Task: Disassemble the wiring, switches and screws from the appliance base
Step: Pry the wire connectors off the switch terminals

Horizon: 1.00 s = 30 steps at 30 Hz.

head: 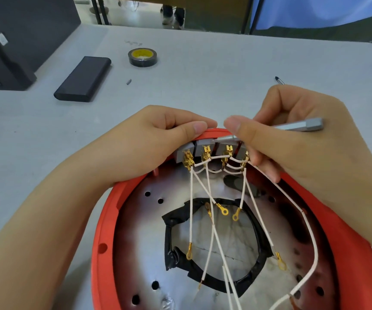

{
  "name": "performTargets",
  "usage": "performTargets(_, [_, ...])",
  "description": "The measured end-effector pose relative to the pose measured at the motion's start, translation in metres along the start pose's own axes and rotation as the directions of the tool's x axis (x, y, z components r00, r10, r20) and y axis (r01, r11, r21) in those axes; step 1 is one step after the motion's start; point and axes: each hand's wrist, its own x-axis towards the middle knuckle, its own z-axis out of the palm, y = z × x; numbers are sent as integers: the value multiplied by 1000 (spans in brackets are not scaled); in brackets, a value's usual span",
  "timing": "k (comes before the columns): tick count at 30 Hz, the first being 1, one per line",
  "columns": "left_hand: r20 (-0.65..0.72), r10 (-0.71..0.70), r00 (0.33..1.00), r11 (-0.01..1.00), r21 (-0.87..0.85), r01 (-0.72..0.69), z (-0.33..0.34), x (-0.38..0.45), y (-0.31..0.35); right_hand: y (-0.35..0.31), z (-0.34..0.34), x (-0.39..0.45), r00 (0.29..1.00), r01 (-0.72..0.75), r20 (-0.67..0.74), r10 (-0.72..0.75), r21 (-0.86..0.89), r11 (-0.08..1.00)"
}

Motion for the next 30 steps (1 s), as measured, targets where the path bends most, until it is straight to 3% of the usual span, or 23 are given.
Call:
performTargets(23, [9,10,1000,1000,-3,-10,0,1,-1,5,-2,7,1000,-19,12,21,-126,992])
performTargets(30, [3,17,1000,999,-37,-17,1,3,-2,3,-2,9,999,-43,16,44,-23,999])
